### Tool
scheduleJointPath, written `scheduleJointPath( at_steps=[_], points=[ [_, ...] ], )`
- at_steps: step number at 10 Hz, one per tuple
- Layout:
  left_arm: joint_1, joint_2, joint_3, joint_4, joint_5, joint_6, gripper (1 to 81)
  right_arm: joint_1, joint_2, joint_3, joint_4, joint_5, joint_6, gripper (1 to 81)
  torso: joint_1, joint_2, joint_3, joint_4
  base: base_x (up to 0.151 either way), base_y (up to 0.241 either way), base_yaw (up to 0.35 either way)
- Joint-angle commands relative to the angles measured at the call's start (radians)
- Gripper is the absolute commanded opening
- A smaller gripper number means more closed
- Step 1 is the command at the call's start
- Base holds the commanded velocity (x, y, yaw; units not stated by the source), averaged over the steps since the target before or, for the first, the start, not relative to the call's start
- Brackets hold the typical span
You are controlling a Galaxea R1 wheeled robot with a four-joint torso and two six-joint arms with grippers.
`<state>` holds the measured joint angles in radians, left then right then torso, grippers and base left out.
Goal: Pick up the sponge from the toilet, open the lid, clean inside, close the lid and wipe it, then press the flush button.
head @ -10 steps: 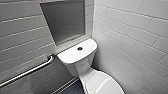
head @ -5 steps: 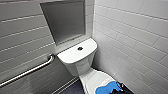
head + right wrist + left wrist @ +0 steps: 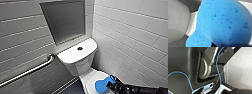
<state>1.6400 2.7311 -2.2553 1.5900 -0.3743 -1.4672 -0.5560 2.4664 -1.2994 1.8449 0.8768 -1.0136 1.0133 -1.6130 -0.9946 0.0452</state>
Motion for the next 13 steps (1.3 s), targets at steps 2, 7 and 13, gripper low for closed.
scheduleJointPath(
  at_steps=[2, 7, 13],
  points=[
    [0.025, -0.019, 0.010, 0.007, 0.011, -0.001, 81.1, 0.237, 0.225, -0.256, 0.114, -0.282, -0.042, 1.0, 0.000, 0.000, 0.000, 0.000, 0.000, 0.000, 0.000],
    [0.025, -0.016, 0.010, 0.005, 0.012, -0.005, 81.1, 0.182, 0.328, -0.493, 0.171, -0.568, -0.092, 1.0, 0.000, 0.000, 0.000, 0.000, 0.000, 0.000, 0.000],
    [0.025, -0.016, 0.010, 0.007, 0.012, -0.007, 81.1, 0.109, 0.348, -0.560, 0.162, -0.776, -0.114, 1.0, 0.000, 0.000, -0.001, 0.000, 0.000, 0.000, 0.000]
  ],
)
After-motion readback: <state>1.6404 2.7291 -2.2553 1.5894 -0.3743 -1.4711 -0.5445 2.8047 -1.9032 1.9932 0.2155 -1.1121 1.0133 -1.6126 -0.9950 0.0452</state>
